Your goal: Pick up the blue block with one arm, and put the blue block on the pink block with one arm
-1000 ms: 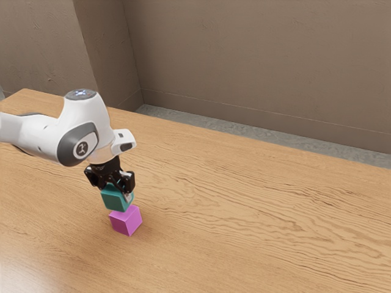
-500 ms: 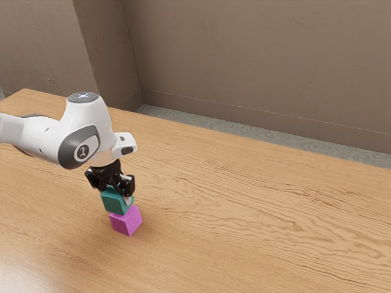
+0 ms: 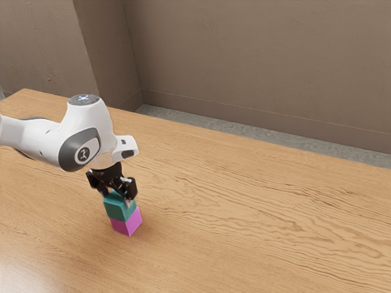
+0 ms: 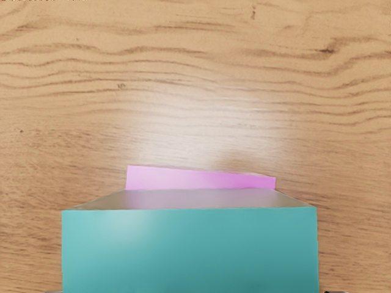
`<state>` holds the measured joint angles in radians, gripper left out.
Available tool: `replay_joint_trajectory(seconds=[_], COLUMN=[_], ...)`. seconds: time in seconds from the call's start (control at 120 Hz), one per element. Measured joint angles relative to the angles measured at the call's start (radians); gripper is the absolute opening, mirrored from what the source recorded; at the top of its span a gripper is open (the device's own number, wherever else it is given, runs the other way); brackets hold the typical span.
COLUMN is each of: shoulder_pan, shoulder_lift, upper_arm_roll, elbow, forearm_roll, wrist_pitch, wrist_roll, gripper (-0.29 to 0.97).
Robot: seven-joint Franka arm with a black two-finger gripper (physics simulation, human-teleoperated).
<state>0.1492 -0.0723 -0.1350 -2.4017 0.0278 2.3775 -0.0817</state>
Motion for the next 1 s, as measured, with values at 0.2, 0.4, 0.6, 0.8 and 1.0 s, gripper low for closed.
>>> replay_joint_trajectory(seconds=[0.2,0.4,0.6,0.8,1.0], shoulder_pan=[0.006,0.015,0.017,0.015,0.016], shoulder_lift=[-0.172,-0.172,-0.157,-0.151,-0.148], upper_arm_roll=[0.029,0.120,0.137,0.137,0.137], elbow=[0.177,0.654,0.685,0.619,0.613], forearm_roll=[0.062,0.059,0.006,-0.006,-0.009], wrist_pitch=[-0.072,-0.413,-0.668,-0.763,-0.799], wrist_roll=[0.007,-0.075,-0.135,-0.179,-0.211], gripper=[0.63,0.66,0.67,0.68,0.68])
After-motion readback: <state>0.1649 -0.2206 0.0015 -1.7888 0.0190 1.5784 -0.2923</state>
